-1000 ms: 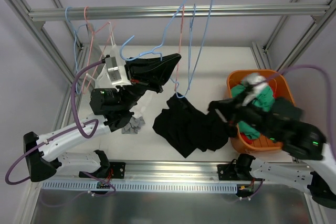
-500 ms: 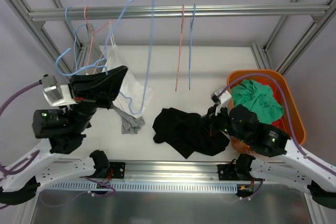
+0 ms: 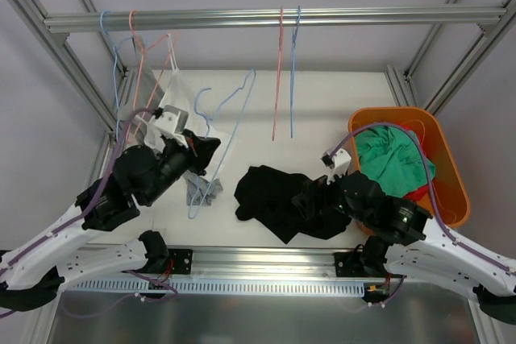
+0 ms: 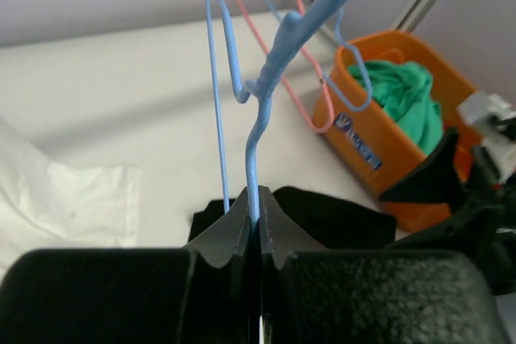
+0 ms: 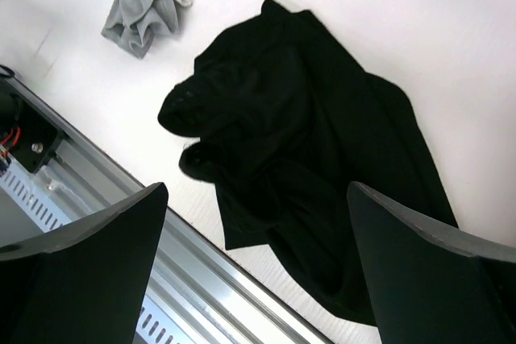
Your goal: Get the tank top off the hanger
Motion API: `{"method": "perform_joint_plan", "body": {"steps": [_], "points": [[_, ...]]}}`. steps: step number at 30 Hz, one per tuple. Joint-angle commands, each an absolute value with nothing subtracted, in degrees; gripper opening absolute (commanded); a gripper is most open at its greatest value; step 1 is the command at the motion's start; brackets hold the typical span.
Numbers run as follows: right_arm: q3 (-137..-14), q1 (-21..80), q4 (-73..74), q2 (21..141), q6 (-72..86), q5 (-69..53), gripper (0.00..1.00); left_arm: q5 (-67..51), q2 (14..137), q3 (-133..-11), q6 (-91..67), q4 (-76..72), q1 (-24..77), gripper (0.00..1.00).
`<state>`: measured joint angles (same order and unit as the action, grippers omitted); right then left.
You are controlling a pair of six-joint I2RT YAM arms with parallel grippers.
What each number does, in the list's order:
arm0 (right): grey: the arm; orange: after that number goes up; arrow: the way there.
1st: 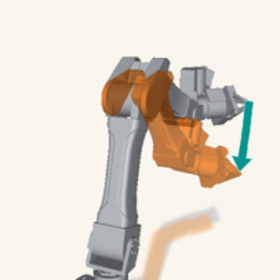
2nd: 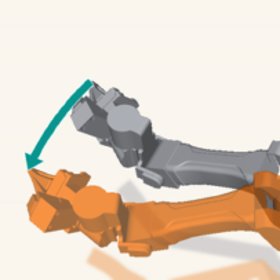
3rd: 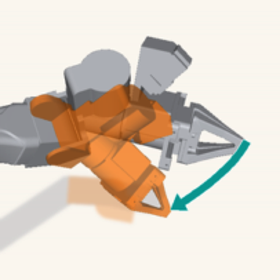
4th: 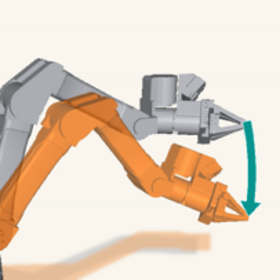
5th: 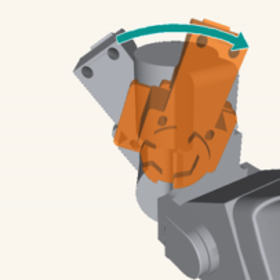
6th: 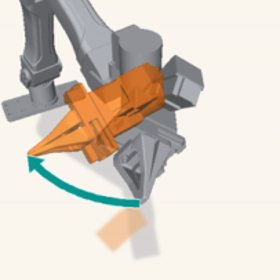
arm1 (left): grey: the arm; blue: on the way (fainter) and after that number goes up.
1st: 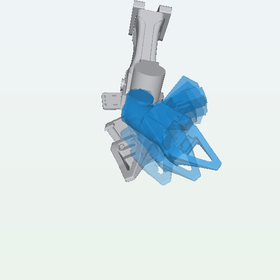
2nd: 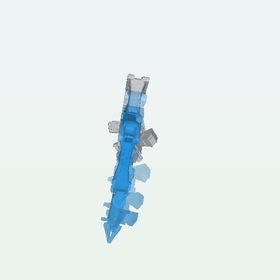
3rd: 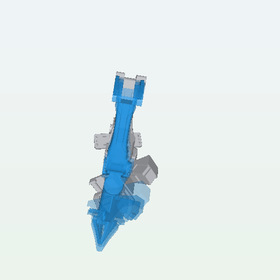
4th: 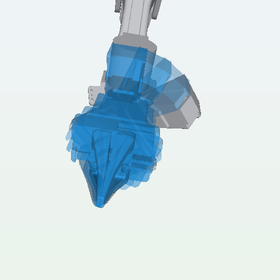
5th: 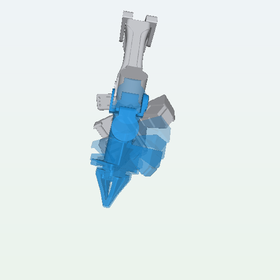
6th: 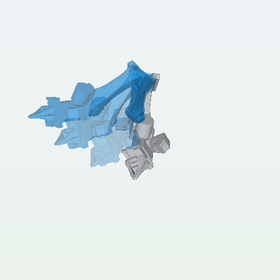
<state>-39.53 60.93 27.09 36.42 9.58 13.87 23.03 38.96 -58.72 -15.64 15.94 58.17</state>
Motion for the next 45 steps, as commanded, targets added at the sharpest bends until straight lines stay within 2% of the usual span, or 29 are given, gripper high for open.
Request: {"method": "perform_joint_plan", "body": {"steps": [1,5,6,8,9,14,21,30,35,38,39,41,42,45], "points": [[-41.66,60.47,26.19,35.94,10.72,16.70,1.00,26.80,46.21,-66.86,-19.34,23.11,58.45,0.00],[-42.19,60.38,26.37,37.26,10.63,16.52,0.99,28.75,64.09,-82.40,-17.14,27.85,57.14,0.00],[-42.10,60.38,26.37,37.53,10.63,16.52,1.00,27.96,67.20,-90.71,-17.31,31.52,54.52,0.00],[-42.01,60.38,26.45,37.71,10.72,16.00,1.00,22.08,76.23,-99.10,-18.71,35.40,50.91,0.00],[-42.01,60.38,26.46,37.53,10.72,15.82,0.99,21.02,78.46,-105.58,-18.89,36.72,48.71,0.00],[-40.78,60.38,27.33,34.73,10.90,15.73,0.99,20.65,89.45,-120.11,-17.23,38.58,46.23,0.00],[-39.82,60.38,28.48,32.78,10.81,16.44,0.99,17.14,98.69,-128.75,-15.29,39.37,42.80,0.00],[-38.58,60.29,28.48,33.75,11.16,16.44,0.99,14.95,103.88,-128.76,-16.35,39.81,40.87,0.00],[-36.66,60.20,26.64,36.55,11.16,16.08,0.99,13.27,102.31,-126.58,-17.14,39.99,40.69,0.00],[-35.86,59.86,24.61,40.23,9.85,15.65,0.99,13.19,99.15,-123.94,-17.58,39.82,40.69,0.12],[-35.77,59.68,23.57,41.47,8.71,14.60,1.00,13.10,98.27,-123.32,-17.67,39.90,40.69,0.32],[-36.30,59.59,22.68,45.94,7.65,13.98,1.00,13.88,94.67,-120.60,-18.10,39.90,40.78,0.52],[-36.47,59.50,21.89,47.62,6.78,13.80,1.00,14.15,91.96,-119.72,-18.11,39.82,40.78,0.98],[-37.62,59.15,20.05,54.30,6.51,14.33,1.00,16.08,85.11,-114.01,-18.45,39.81,40.78,0.99]]}}
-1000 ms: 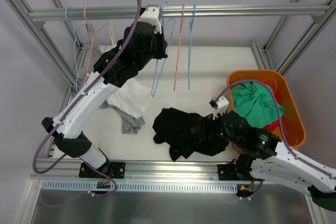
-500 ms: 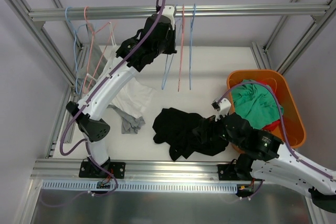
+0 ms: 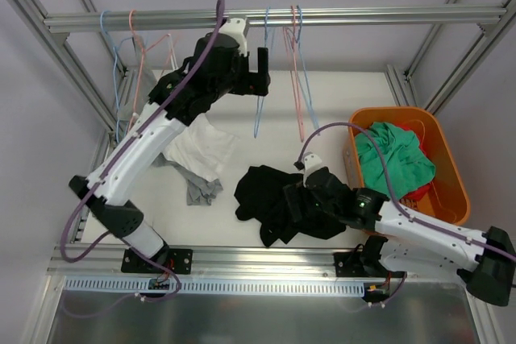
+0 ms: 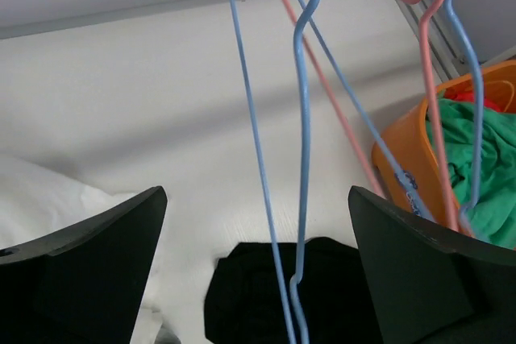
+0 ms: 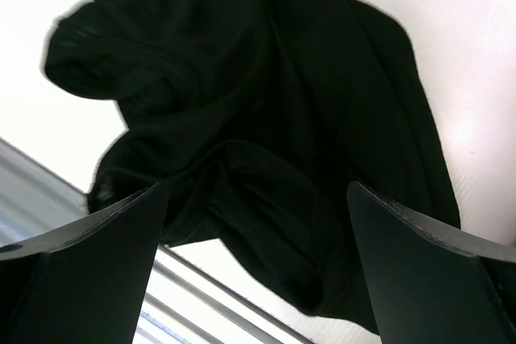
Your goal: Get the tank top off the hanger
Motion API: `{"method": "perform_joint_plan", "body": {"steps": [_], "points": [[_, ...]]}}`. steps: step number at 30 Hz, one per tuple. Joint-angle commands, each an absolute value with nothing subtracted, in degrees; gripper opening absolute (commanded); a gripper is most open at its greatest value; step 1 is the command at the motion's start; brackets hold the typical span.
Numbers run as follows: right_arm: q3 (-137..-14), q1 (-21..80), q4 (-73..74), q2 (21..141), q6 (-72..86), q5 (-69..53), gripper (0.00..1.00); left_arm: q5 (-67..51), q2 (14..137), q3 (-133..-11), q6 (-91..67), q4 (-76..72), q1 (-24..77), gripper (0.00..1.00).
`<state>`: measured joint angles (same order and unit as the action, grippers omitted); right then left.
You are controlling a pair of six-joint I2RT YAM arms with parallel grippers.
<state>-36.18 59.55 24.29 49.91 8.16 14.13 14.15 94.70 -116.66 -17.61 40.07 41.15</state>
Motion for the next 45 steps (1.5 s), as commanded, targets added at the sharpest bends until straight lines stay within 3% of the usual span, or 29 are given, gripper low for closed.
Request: {"method": "perform_joint_plan", "body": {"steps": [1,9,16,18,19,20,21,22,36,45], "points": [[-37.62,59.06,19.08,55.80,6.59,14.07,0.99,16.95,82.99,-109.82,-18.81,39.81,40.78,0.99],[-33.50,58.98,2.92,71.77,12.04,17.57,0.99,28.81,55.95,-82.48,-22.41,39.90,40.78,0.99],[-35.50,61.52,-1.06,89.18,13.62,23.53,0.99,30.41,41.23,-71.38,-20.75,41.22,40.78,0.99],[-35.60,63.01,-0.97,90.96,15.55,24.52,0.85,29.88,38.42,-68.40,-19.78,41.75,40.78,0.99],[-35.33,63.45,-1.05,91.49,16.51,25.48,0.54,30.23,37.63,-67.25,-19.08,41.66,40.78,0.99],[-34.90,63.98,-2.19,91.15,17.22,25.66,0.42,30.50,35.88,-65.84,-18.64,41.66,40.78,0.99],[-34.46,65.20,-2.89,90.45,17.05,25.75,0.15,30.76,34.99,-62.96,-18.28,41.57,40.78,0.99],[-34.11,65.74,-3.25,87.83,16.96,26.01,0.00,32.50,34.28,-61.62,-18.37,41.49,40.78,0.99],[-37.61,72.07,17.29,38.27,15.47,41.65,0.00,42.71,24.09,-53.79,-22.68,40.96,40.78,0.99],[-42.19,72.07,32.77,27.42,13.54,44.66,0.00,44.21,21.62,-53.35,-22.76,40.96,40.78,0.99]]}}
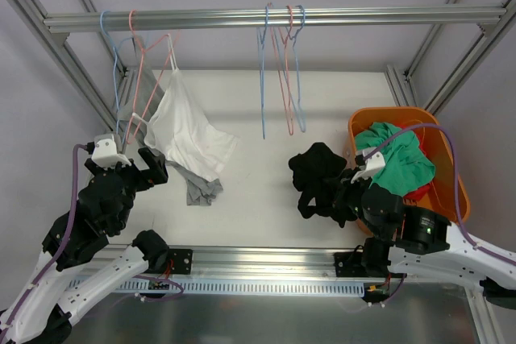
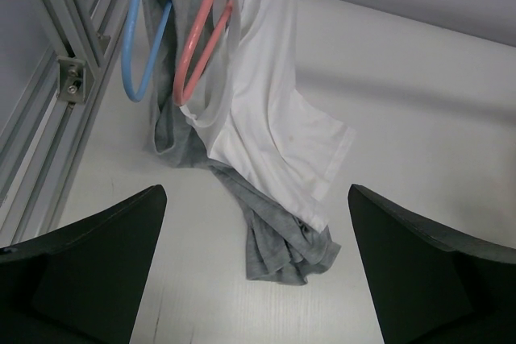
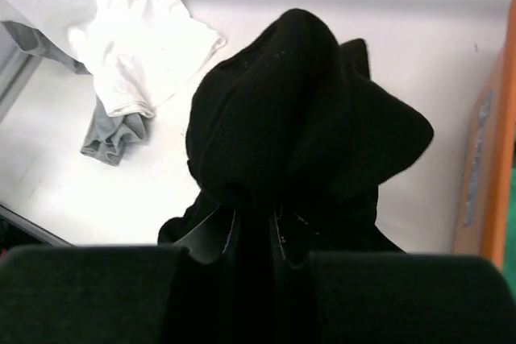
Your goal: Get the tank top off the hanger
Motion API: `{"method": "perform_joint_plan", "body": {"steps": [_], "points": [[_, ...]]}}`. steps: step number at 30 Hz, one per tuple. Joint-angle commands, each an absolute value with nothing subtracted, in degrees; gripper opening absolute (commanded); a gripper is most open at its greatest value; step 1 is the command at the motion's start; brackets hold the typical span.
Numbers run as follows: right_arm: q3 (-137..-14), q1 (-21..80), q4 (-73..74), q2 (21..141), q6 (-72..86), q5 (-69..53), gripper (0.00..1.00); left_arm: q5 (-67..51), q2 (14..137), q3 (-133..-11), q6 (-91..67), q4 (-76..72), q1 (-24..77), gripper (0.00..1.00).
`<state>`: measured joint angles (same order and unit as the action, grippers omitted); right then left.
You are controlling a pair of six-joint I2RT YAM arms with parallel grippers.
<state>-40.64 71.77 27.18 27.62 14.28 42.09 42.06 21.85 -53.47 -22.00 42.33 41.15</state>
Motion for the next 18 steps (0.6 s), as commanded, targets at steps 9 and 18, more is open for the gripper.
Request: {"method": "perform_joint_plan", "body": {"steps": [9,18], "points": [[-50.87,72.07,44.89,23.73,11.44,52.98,0.00,43.77,23.02,-53.44,-22.50,40.96,40.78,0.98],[-73.11,71.02,48.60,35.67,-7.62,74.48,0.00,43.86,21.01,-53.52,-22.85,41.04,40.78,0.99]]}}
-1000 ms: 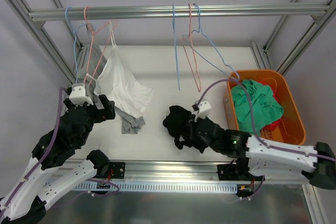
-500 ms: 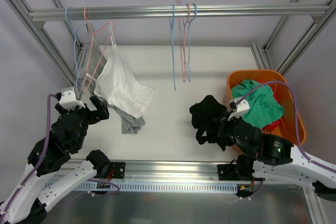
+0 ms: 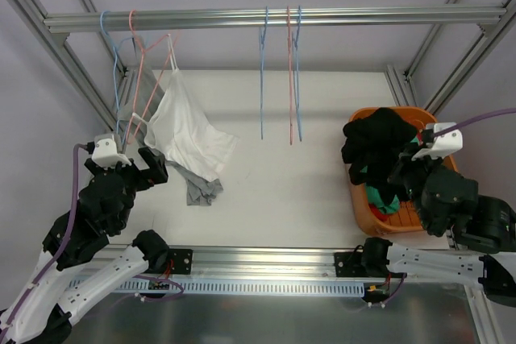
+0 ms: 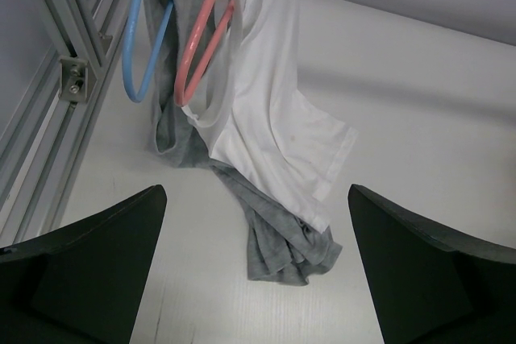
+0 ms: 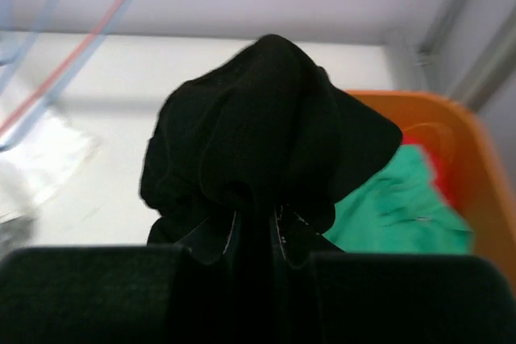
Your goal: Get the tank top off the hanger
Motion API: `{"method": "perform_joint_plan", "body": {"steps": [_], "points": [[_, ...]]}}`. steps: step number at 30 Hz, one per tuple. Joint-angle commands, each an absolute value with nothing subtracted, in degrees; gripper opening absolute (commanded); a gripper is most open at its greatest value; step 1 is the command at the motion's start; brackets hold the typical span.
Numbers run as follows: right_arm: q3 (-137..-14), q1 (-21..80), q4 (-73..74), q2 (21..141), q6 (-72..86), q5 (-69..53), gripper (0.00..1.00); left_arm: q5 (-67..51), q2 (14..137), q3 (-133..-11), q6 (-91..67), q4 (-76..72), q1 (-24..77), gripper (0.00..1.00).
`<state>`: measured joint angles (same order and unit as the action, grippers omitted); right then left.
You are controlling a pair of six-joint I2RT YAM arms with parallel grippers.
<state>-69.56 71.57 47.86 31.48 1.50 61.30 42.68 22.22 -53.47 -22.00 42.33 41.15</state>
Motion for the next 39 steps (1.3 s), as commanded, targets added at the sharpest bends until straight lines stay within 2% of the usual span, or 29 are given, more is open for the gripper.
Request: {"method": "perform_joint_plan", "body": {"steps": [1,3,6,7,9,10,11,13,14,16,20,23,25,27,29,30,31,32,33,39], "points": [[-75.30,69.19,48.60,37.34,-11.56,79.66,0.00,43.86,20.92,-53.53,-22.85,40.96,40.78,0.99],[-77.42,65.33,48.43,38.05,-14.58,78.94,0.00,43.60,20.48,-53.44,-22.85,40.96,40.78,0.99],[-76.56,53.82,42.81,39.02,-21.08,69.46,0.00,42.89,20.48,-53.61,-23.03,41.04,40.78,0.99],[-76.03,46.57,42.80,40.07,-21.01,65.52,0.00,42.63,20.65,-53.70,-22.94,40.96,40.78,0.99],[-73.32,37.40,42.89,45.14,-20.48,51.03,0.00,41.75,21.35,-54.05,-22.77,40.96,40.78,0.99],[-72.00,26.91,42.72,46.65,-19.00,46.19,0.00,41.49,21.62,-54.14,-22.59,40.96,40.78,0.99],[-70.24,21.06,40.54,47.80,-16.64,34.40,0.00,41.31,21.71,-54.14,-22.59,40.96,40.87,0.99],[-64.97,5.46,37.63,50.35,-12.94,23.52,0.00,40.43,22.23,-54.32,-22.24,40.96,40.78,0.99],[-63.56,1.97,35.79,51.58,-10.92,15.38,0.00,40.17,22.32,-54.40,-22.06,40.96,40.78,0.99],[-60.67,-5.67,34.81,57.87,-5.90,7.86,0.00,39.55,22.59,-54.58,-21.80,40.96,40.78,0.99],[-53.28,-9.13,30.79,68.16,-2.64,8.70,0.00,38.94,23.47,-55.37,-21.36,40.87,40.78,0.99],[-49.67,-13.53,28.84,76.86,-0.18,3.45,0.00,36.23,24.17,-57.12,-20.66,41.04,40.78,0.99],[-49.22,-13.54,28.65,78.31,1.65,2.73,0.01,33.85,24.96,-60.28,-19.61,41.31,40.87,0.99],[-48.08,-13.45,28.74,73.08,2.46,4.91,0.04,31.29,26.71,-64.92,-19.07,42.27,40.78,0.99],[-49.29,-13.45,30.22,67.70,2.81,8.86,0.30,31.98,28.82,-68.80,-17.85,43.59,40.78,0.99],[-50.96,-13.45,31.97,63.33,2.90,10.44,0.54,32.86,32.22,-72.91,-17.15,44.12,40.78,0.99],[-52.72,-13.45,33.56,61.54,2.73,11.68,0.64,33.92,34.34,-75.12,-15.66,44.64,40.78,0.99],[-54.65,-13.45,36.79,60.22,2.03,13.43,0.79,34.88,36.45,-77.06,-15.04,45.34,40.78,0.99],[-58.50,-13.45,38.39,58.03,1.50,14.32,0.99,37.15,40.91,-80.82,-14.42,45.35,40.78,0.99],[-67.05,-13.45,46.40,51.43,-1.32,17.32,0.99,34.91,59.37,-100.14,-8.97,45.70,37.20,0.99]]}}
